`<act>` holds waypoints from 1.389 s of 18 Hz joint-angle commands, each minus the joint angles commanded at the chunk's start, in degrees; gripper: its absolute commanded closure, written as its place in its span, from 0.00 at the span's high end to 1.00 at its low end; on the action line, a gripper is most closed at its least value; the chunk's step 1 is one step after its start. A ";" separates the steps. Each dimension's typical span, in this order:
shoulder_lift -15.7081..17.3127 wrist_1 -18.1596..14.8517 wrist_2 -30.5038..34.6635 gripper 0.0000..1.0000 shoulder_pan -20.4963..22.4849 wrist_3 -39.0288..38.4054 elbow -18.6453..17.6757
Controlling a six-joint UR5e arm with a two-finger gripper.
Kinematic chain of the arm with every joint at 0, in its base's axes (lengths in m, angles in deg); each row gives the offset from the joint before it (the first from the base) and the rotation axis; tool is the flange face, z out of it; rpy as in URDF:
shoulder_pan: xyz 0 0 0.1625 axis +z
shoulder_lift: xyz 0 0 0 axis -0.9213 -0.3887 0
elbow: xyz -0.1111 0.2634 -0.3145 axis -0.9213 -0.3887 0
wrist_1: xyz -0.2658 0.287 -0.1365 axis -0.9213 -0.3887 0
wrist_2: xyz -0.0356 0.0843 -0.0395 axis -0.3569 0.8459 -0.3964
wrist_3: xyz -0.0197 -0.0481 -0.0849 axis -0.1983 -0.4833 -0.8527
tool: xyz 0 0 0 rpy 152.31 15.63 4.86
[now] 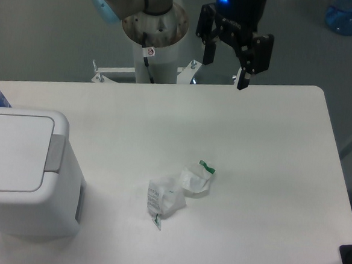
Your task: Open the trash can
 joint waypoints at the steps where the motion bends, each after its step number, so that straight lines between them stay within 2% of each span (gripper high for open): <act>1: 0.09 0.00 0.00 1.00 0.00 0.00 0.00; 6: -0.18 0.44 0.00 1.00 -0.17 -3.85 0.26; 11: -1.05 3.60 -1.67 1.00 -0.70 -12.29 0.09; 17: -2.98 10.01 -6.15 1.00 -3.42 -25.46 -0.26; 21: -3.69 16.69 -6.15 1.00 -6.06 -33.56 -1.76; 25: -5.18 17.31 -6.06 1.00 -10.36 -45.32 -1.76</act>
